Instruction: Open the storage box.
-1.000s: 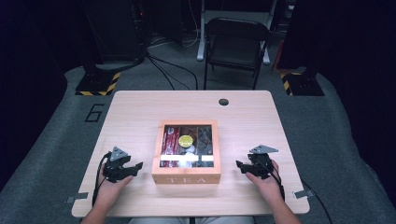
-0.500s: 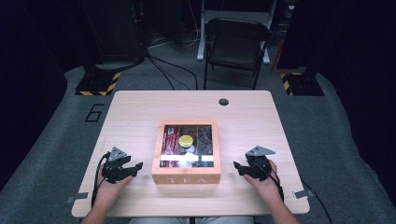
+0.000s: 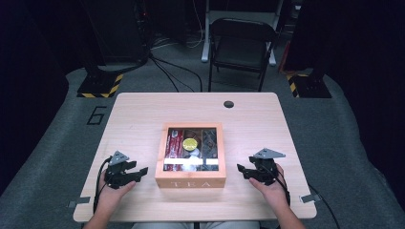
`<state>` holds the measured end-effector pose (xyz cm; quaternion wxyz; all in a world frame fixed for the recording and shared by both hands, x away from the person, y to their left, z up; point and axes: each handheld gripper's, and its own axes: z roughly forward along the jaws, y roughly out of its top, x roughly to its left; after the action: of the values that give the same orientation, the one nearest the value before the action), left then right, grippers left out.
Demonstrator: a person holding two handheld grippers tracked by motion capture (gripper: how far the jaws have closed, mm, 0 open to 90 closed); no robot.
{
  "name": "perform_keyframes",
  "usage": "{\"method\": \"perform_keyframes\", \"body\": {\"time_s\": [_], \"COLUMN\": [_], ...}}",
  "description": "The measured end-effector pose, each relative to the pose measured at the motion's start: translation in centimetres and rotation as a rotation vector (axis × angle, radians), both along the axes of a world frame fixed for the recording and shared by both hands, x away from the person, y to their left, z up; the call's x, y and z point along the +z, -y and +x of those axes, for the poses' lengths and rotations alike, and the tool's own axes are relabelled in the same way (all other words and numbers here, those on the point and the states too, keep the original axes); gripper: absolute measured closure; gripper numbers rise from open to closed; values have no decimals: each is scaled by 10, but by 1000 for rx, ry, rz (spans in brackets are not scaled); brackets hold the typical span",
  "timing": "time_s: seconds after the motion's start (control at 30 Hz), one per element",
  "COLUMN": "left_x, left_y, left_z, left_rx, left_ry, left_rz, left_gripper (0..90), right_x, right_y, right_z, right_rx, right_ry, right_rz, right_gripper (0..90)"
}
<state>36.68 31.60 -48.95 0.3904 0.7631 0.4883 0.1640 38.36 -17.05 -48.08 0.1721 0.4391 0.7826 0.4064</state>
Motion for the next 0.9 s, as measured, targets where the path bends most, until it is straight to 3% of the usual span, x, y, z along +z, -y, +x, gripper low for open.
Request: {"method": "perform_keyframes", "body": {"time_s": [0.17,0.27,0.37,0.47,0.67,0.9], "left_x": [9,24,32,42,48,49], "left_y": [-2,-3,-3,-2,2,9], "left_z": [1,-1,-4,-9,-15,-23], "left_rx": [1,-22,-38,-46,-55,-79], "left_ry": [4,14,22,48,49,53], "left_rz": [-10,-9,6,-9,-38,-51], "left_gripper": [380,390,390,393,399,413], "right_x": [5,15,21,34,42,40], "right_y": [-4,-8,-10,-14,-27,-34], "right_z": [-2,-6,-8,-13,-23,-31], "right_rx": [14,35,42,73,111,133], "right_ry": [3,16,17,25,57,53], "right_rz": [-23,-59,-58,-32,-30,-33], "right_gripper": [362,370,372,387,396,418]}}
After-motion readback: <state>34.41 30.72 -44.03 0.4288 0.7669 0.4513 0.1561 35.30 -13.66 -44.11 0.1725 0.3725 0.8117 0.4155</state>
